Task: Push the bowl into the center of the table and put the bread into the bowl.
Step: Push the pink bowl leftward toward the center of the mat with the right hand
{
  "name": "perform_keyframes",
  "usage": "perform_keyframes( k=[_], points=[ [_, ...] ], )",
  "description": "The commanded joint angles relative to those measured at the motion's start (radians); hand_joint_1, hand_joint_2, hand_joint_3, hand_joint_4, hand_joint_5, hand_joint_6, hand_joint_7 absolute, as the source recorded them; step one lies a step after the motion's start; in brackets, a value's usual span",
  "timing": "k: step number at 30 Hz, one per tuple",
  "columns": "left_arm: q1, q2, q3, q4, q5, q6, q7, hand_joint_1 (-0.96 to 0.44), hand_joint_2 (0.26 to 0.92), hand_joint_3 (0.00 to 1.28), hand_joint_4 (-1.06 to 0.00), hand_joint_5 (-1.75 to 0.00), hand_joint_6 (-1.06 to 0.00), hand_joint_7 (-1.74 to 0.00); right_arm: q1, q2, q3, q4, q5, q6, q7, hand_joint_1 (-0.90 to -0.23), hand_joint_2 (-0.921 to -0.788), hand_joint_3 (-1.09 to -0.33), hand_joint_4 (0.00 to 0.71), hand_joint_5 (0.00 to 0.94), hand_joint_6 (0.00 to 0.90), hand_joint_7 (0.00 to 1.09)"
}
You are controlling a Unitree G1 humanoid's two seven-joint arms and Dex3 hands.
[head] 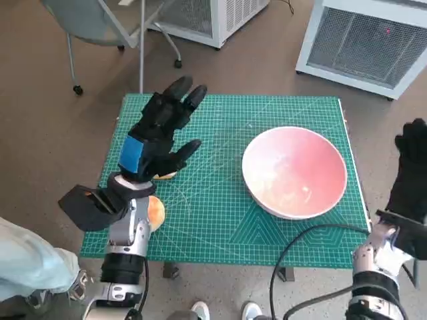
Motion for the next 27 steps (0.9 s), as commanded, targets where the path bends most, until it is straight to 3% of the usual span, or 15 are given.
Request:
perform_keyframes(
  k=[1,7,12,18,27],
  points=[
    [-0.001,0.007,0.005,0.016,0.006,-0.010,0.004,-0.38,0.921,0.35,-0.35,0.00,-0.25,-0.31,-0.018,0.023,-0.020,0.085,0.020,0.017,0.000,-0.488,-0.921,-0.717,0.182,0.014,0.087,0.46],
    [-0.002,0.007,0.005,0.018,0.006,-0.012,0.003,-0.38,0.921,0.35,-0.35,0.00,-0.25,-0.30,-0.028,0.021,-0.024,0.108,0.024,0.007,0.007,-0.480,-0.921,-0.727,0.183,0.011,0.087,0.45],
    [0.004,0.019,0.010,0.009,0.006,-0.008,0.003,-0.37,0.921,0.35,-0.35,0.00,-0.25,-0.30,-0.061,0.053,-0.003,0.198,-0.011,0.059,-0.049,-0.470,-0.921,-0.776,0.211,0.018,0.127,0.46],
    [0.011,0.027,0.011,0.000,0.005,-0.008,0.002,-0.37,0.921,0.35,-0.35,0.00,-0.25,-0.30,-0.083,0.074,-0.019,0.229,0.002,0.094,-0.040,-0.480,-0.921,-0.796,0.227,0.020,0.179,0.47],
    [0.027,0.041,0.013,-0.015,0.011,-0.010,0.009,-0.38,0.921,0.35,-0.35,0.00,-0.26,-0.29,-0.112,0.109,-0.017,0.248,-0.006,0.131,-0.054,-0.490,-0.921,-0.790,0.234,0.016,0.205,0.48]
  ],
)
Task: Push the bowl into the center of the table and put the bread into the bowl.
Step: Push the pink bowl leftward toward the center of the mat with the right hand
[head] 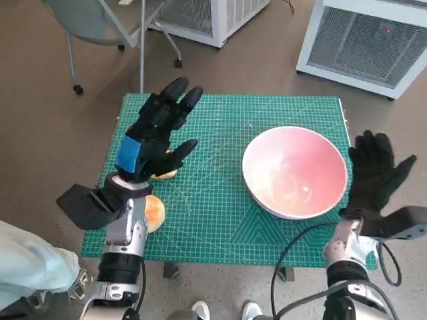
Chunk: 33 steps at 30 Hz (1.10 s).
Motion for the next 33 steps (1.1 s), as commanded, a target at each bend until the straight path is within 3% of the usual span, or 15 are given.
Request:
perform_keyframes(
  k=[1,19,33],
  points=[
    [0.019,0.013,0.007,-0.024,0.012,-0.010,0.009,-0.39,0.921,0.35,-0.34,0.00,-0.26,-0.29,-0.007,0.022,-0.007,0.028,-0.002,0.038,-0.024,-0.493,-0.921,-0.788,0.236,0.016,0.210,0.48],
    [0.054,0.035,0.008,-0.053,0.063,-0.035,0.060,-0.41,0.921,0.36,-0.34,0.00,-0.27,-0.28,-0.065,0.066,0.009,0.053,-0.034,0.127,-0.058,-0.501,-0.921,-0.778,0.274,0.019,0.225,0.46],
    [0.072,0.051,0.008,-0.058,0.122,-0.071,0.124,-0.41,0.921,0.38,-0.35,-0.01,-0.27,-0.26,-0.122,0.098,0.013,0.062,-0.038,0.181,-0.051,-0.512,-0.921,-0.757,0.283,0.013,0.249,0.43]
  ],
)
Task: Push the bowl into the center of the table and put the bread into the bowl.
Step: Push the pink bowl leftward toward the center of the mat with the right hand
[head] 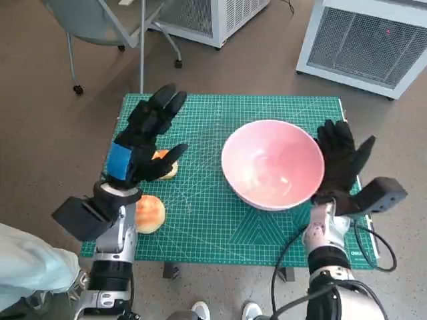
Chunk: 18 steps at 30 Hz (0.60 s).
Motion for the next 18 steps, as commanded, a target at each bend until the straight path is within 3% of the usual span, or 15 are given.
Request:
perform_keyframes(
  k=[1,8,18],
  points=[
    [0.015,0.008,0.005,-0.012,0.022,-0.023,0.025,-0.41,0.921,0.38,-0.35,-0.01,-0.27,-0.26,-0.013,0.028,0.003,0.022,-0.009,0.032,-0.003,-0.512,-0.921,-0.757,0.285,0.013,0.251,0.43],
    [0.021,0.015,0.003,-0.012,0.038,-0.035,0.045,-0.42,0.921,0.38,-0.35,0.00,-0.27,-0.26,-0.034,0.043,0.009,0.027,-0.021,0.058,0.003,-0.512,-0.921,-0.756,0.287,0.010,0.264,0.42],
    [0.033,0.019,0.005,-0.021,0.027,-0.030,0.046,-0.43,0.921,0.38,-0.35,0.00,-0.28,-0.25,-0.057,0.047,0.047,0.035,-0.070,0.087,-0.025,-0.499,-0.921,-0.755,0.300,0.012,0.262,0.41]
  ],
)
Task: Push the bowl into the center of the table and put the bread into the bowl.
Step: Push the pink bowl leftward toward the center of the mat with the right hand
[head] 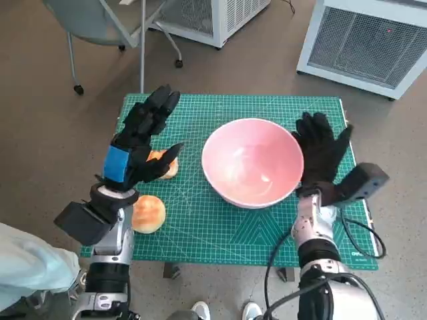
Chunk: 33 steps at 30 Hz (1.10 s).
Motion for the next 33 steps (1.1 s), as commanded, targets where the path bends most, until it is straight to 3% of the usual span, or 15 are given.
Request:
perform_keyframes(
  k=[1,9,20,33],
  points=[
    [0.012,0.008,0.005,-0.016,-0.011,-0.009,0.000,-0.42,0.921,0.38,-0.35,0.00,-0.28,-0.25,-0.010,0.012,0.019,0.017,-0.032,0.030,-0.026,-0.499,-0.921,-0.756,0.301,0.011,0.259,0.40],
    [0.020,0.006,0.004,-0.029,-0.020,-0.002,0.000,-0.43,0.921,0.38,-0.35,0.00,-0.28,-0.24,-0.025,0.028,0.042,0.022,-0.060,0.053,-0.049,-0.499,-0.921,-0.763,0.304,0.009,0.264,0.38],
    [0.023,0.005,0.004,-0.034,-0.037,-0.001,-0.004,-0.43,0.921,0.38,-0.34,0.00,-0.28,-0.24,-0.040,0.014,0.093,0.027,-0.132,0.071,-0.077,-0.530,-0.921,-0.773,0.310,0.007,0.282,0.36],
    [0.017,-0.003,0.002,-0.014,-0.018,-0.019,0.013,-0.43,0.921,0.38,-0.35,0.00,-0.28,-0.23,-0.048,-0.033,0.094,0.015,-0.153,0.037,-0.056,-0.546,-0.921,-0.735,0.280,0.000,0.292,0.33]
  ],
)
